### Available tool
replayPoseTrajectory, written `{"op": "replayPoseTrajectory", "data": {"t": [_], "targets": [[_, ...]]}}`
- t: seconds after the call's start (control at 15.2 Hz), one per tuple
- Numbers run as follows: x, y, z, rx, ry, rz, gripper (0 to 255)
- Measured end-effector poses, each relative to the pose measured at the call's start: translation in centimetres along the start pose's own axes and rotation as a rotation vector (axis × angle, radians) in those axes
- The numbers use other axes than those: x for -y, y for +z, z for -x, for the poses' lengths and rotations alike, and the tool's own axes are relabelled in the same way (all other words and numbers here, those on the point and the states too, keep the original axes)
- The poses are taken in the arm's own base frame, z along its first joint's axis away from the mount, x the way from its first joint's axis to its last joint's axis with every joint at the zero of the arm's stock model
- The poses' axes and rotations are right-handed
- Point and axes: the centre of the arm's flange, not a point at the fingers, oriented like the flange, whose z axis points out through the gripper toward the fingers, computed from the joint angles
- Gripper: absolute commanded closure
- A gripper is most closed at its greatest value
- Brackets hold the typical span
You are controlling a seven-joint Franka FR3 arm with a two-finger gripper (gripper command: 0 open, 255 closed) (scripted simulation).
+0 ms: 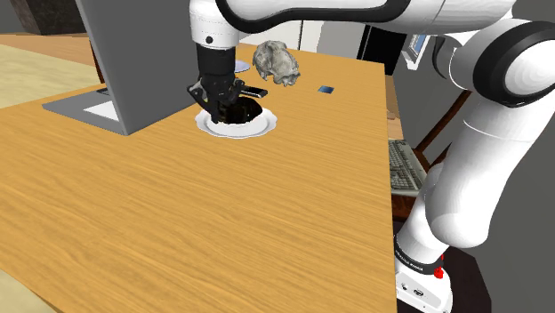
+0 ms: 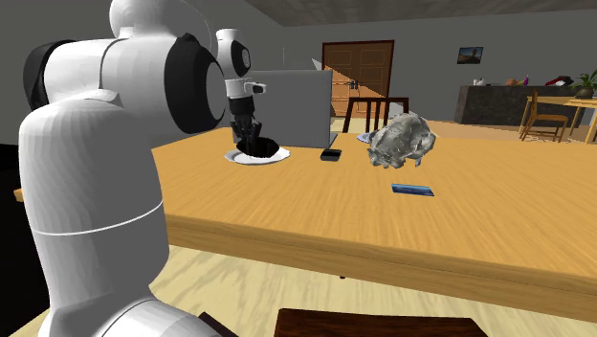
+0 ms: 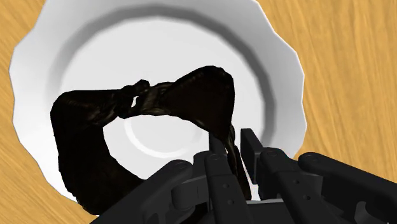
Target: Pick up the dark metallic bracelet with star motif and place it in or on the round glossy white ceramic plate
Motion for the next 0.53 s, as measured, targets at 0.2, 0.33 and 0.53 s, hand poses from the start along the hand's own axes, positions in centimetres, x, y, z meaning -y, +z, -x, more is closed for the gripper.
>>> {"op": "replayPoseTrajectory", "data": {"t": [0.2,0.33,0.53], "targets": [[0.04,0.14,0.04,-0.001,0.000,0.000,255],[0.05,0.16,0.03,-0.001,0.000,0.000,255],[0.08,0.19,0.03,-0.001,0.000,0.000,0]]}}
